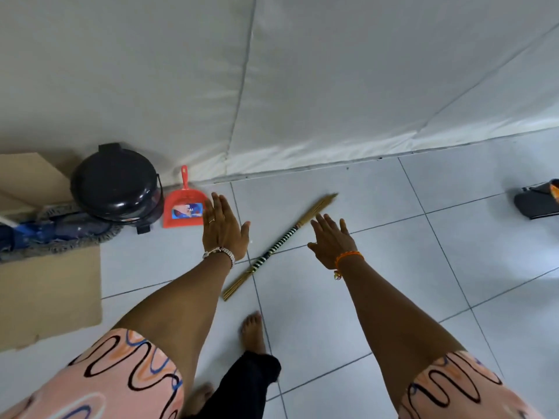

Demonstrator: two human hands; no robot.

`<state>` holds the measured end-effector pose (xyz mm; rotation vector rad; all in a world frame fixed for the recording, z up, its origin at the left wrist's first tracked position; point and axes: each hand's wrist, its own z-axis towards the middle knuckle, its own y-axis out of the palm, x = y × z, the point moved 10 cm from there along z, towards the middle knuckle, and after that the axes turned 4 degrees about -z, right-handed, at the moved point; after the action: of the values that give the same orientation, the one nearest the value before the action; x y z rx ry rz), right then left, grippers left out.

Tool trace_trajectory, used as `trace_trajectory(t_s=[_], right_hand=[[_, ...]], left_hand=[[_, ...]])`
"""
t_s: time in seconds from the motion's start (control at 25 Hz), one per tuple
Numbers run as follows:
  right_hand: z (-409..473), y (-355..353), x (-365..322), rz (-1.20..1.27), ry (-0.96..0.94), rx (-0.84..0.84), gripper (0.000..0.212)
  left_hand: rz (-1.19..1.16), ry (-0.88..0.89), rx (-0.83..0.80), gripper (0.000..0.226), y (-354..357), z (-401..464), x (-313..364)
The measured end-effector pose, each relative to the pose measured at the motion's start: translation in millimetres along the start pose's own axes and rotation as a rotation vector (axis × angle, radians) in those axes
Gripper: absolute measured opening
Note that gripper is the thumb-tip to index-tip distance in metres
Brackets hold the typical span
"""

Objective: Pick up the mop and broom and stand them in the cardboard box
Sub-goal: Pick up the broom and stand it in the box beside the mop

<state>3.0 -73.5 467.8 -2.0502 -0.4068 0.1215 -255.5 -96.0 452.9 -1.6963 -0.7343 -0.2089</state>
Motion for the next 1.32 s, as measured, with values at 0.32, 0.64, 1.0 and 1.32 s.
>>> trace_trajectory(t_s=[0.32,0.64,1.0,1.32], right_hand=[[138,102,87,-0.049,-0.193,-0.063,0.064],[311,332,118,-0.148,-0.408,-0.076,0.065],[395,459,57,-0.282,-0.625,-0.060,0.060],[410,453,32,-0.443,-0.657,0.147,0.030]], left_hand=[[0.044,-0.112,-0.136,0.080,182,59,-14],[0.043,-0.331,-0.307,0.083,464,91,-146],[0.129,-0.260,-0.147,0.045,566,104,-228],[0.267,-0.080,0.067,0.032,539,112,-215]])
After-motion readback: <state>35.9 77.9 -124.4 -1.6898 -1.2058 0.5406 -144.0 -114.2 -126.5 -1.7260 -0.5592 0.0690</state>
